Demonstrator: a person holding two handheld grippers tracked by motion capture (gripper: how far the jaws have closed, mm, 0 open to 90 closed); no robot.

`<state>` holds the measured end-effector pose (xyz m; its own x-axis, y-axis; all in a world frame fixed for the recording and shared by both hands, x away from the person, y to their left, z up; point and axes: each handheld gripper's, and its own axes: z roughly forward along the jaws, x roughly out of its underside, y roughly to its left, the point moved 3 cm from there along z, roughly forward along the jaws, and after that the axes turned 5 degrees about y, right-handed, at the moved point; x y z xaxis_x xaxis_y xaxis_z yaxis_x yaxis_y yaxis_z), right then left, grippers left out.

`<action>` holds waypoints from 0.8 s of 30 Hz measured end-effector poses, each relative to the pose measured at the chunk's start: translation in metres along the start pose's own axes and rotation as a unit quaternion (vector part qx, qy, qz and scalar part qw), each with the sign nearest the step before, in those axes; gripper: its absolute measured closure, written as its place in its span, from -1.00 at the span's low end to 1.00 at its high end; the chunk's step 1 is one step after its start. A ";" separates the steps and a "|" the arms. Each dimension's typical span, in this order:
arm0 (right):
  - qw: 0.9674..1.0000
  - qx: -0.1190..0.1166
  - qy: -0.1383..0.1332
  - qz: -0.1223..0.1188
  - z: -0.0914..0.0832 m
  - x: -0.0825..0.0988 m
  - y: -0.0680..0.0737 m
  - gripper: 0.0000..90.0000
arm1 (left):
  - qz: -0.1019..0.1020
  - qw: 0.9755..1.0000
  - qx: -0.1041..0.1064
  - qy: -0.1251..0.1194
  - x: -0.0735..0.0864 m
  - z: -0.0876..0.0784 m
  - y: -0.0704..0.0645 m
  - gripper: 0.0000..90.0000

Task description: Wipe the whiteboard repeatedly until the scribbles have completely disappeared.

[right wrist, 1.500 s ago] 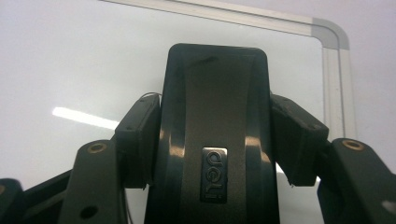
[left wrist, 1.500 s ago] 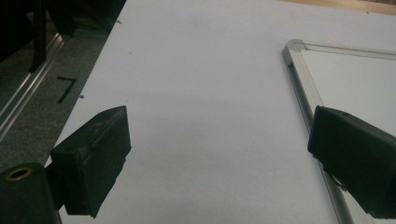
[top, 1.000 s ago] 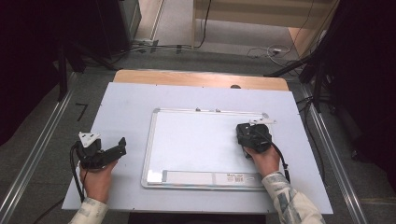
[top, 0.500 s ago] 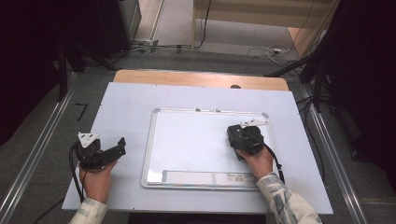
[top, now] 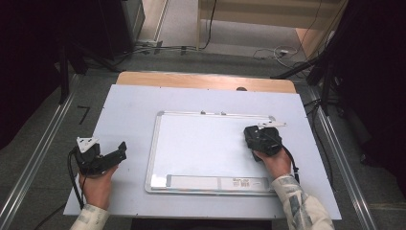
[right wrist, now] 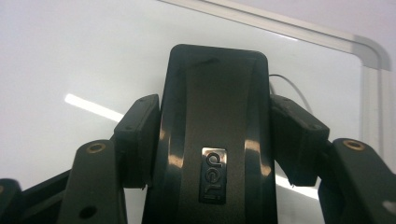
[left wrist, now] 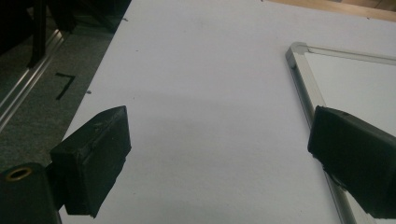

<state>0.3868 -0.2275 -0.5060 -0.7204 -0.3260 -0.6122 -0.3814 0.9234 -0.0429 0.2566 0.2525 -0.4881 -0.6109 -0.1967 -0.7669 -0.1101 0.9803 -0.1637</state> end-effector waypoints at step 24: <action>1.000 0.019 -0.007 0.010 0.000 0.002 -0.025 -0.19 | 0.001 1.000 0.001 0.002 0.000 0.002 -0.003 -0.86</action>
<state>0.3952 -0.2510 -0.5060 -0.7188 -0.3054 -0.6245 -0.3455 0.9365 -0.0603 0.2592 0.2492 -0.4887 -0.6144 -0.1954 -0.7645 -0.1084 0.9806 -0.1635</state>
